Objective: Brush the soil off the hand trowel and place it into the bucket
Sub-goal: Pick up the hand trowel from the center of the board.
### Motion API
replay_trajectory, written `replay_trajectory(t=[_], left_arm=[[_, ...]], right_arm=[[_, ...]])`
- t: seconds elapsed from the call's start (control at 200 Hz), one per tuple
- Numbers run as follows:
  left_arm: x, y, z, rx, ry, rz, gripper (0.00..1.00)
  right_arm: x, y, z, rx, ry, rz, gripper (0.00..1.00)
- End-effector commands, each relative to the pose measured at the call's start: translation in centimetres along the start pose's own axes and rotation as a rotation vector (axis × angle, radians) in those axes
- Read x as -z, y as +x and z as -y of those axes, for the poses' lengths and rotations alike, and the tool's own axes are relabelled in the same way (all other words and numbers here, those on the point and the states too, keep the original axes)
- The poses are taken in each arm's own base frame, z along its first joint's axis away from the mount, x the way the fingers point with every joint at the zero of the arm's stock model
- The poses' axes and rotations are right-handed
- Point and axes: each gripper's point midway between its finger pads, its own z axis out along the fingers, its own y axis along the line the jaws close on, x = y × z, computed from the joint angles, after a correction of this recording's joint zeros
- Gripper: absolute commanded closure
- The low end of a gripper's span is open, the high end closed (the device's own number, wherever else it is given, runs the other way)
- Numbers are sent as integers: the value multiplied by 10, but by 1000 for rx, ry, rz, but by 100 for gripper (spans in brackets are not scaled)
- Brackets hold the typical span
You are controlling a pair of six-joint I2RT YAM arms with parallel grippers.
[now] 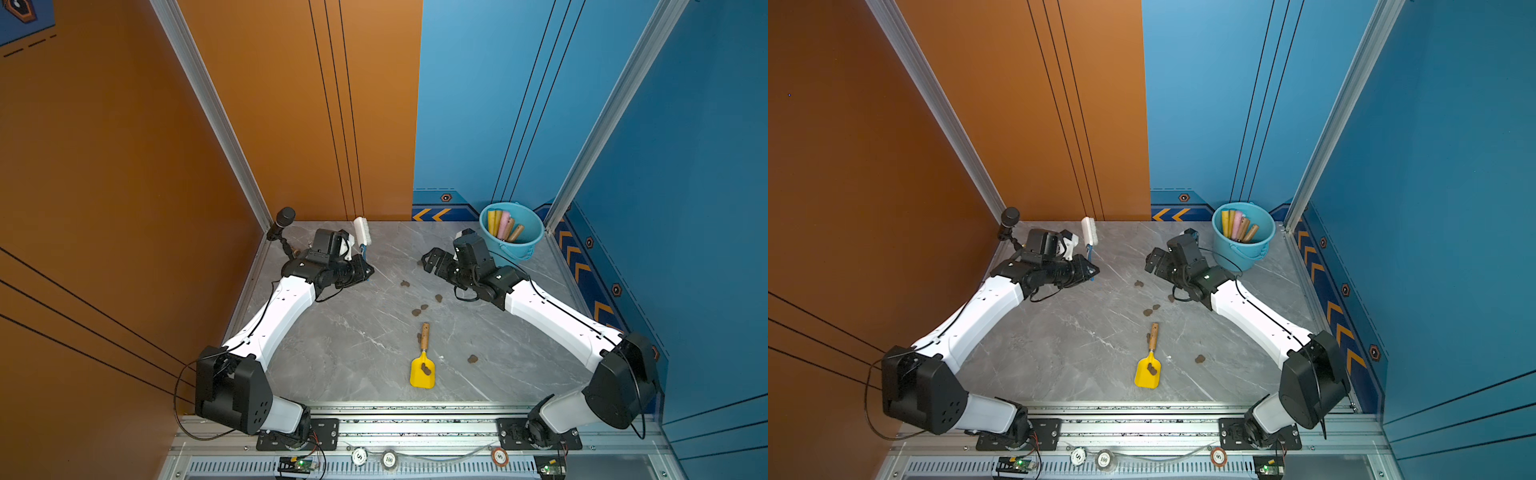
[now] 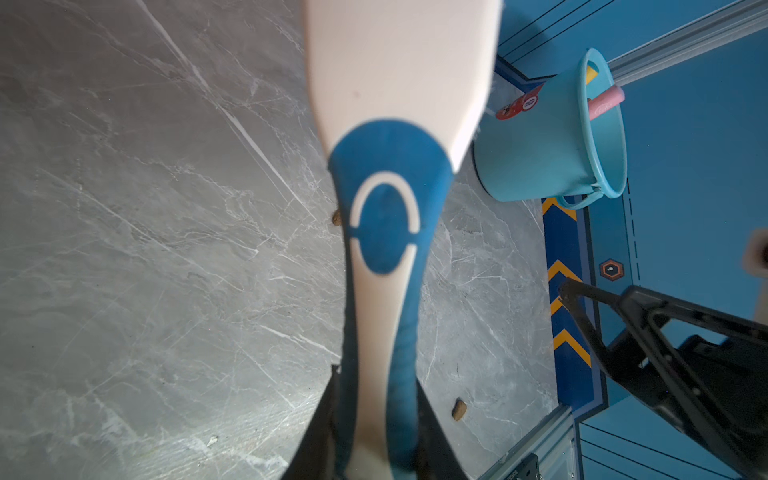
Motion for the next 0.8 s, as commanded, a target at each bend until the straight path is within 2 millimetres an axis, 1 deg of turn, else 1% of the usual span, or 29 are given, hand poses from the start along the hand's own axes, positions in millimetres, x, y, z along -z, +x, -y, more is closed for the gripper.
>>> replay_trajectory(t=[0.0, 0.06, 0.09, 0.185, 0.24, 0.3, 0.355, 0.395, 0.41, 0.446, 0.486, 0.536, 0.636, 0.711, 0.796], left_arm=[[7, -9, 4, -33, 0, 34, 100], [6, -4, 5, -45, 2, 12, 100], [5, -1, 5, -62, -7, 0, 100], [2, 16, 7, -128, -42, -58, 100], [0, 26, 9, -158, -48, -86, 100], [-2, 37, 14, -186, -44, -109, 100], [-4, 46, 16, -202, -44, -126, 100], [-5, 52, 17, -211, -43, -137, 100], [-6, 54, 18, -215, -43, -144, 100], [-6, 59, 19, -223, -45, -153, 100], [-5, 62, 20, -234, -49, -159, 100], [-2, 66, 19, -247, -61, -162, 100], [5, 71, 17, -264, -82, -154, 100], [10, 76, 14, -256, -87, -148, 100], [15, 81, 10, -244, -92, -144, 100]], right_arm=[[1, 12, 7, 17, -24, -65, 0], [0, 33, 23, 65, 48, -148, 0], [1, 42, 28, 108, 70, -173, 3], [-1, 75, 48, 253, 175, -238, 4], [-6, 94, 57, 280, 201, -283, 11], [-13, 113, 60, 292, 190, -319, 17], [-19, 121, 64, 302, 208, -317, 19], [-25, 122, 67, 308, 216, -311, 21], [-25, 131, 62, 330, 208, -319, 22], [-29, 135, 61, 340, 215, -323, 23], [-33, 140, 60, 348, 220, -339, 28], [-38, 146, 64, 343, 244, -362, 33], [-46, 161, 70, 326, 255, -399, 41], [-48, 165, 78, 322, 288, -407, 44], [-48, 168, 84, 307, 308, -399, 46]])
